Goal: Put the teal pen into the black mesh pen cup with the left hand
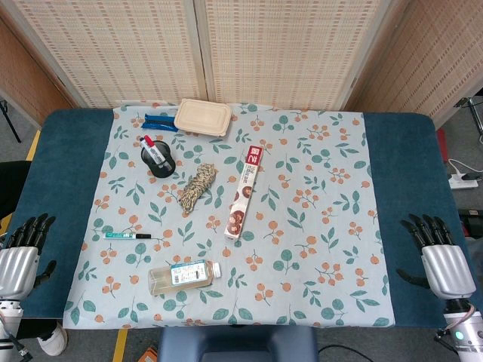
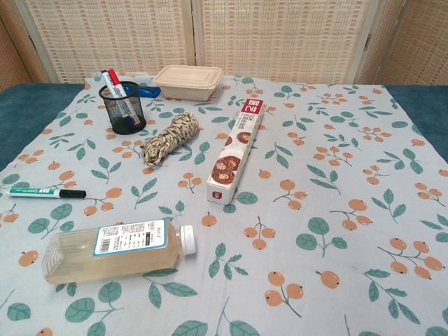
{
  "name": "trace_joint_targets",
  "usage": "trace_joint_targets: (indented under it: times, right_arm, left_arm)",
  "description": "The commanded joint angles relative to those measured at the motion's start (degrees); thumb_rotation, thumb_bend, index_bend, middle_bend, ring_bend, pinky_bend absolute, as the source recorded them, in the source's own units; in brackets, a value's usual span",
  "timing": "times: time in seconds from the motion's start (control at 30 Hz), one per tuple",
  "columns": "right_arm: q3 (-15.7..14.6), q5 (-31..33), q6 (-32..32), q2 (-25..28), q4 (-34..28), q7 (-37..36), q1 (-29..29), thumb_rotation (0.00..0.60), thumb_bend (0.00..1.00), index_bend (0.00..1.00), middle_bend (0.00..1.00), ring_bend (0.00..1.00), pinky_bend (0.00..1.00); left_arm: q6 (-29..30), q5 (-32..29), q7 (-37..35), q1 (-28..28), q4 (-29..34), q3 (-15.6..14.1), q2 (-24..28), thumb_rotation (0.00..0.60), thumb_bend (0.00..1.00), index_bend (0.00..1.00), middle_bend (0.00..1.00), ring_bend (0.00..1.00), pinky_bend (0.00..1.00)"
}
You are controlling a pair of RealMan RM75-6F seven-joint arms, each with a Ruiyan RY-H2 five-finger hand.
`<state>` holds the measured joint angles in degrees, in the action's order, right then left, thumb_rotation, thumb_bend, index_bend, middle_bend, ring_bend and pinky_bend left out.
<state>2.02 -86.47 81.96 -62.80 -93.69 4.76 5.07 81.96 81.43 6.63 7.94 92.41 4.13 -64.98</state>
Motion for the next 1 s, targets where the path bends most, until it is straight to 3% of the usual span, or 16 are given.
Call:
trace_joint_targets:
  times: [0.03, 1.0]
  right_arm:
    - [0.0, 0.0, -0.2, -0.1, 0.0, 0.1, 0.1, 0.6, 0.0, 0.16, 0.08, 0.04, 0.0]
    - [-0.2, -0.5, 0.4, 0.2, -0.5, -0.3, 0.0, 0.6, 0.0, 0.17, 0.08, 0.04, 0.0]
  left_arm:
    - [-0.1, -0.2, 0.1, 0.0, -0.1, 0.0, 0.0, 0.6, 0.28, 0.07, 0.03, 0.0, 0.13]
    - [0.6, 0.6, 0.0, -0.1, 0.7, -0.2, 0.2, 0.6, 0.28, 0.11, 0.03, 0.0, 0.13]
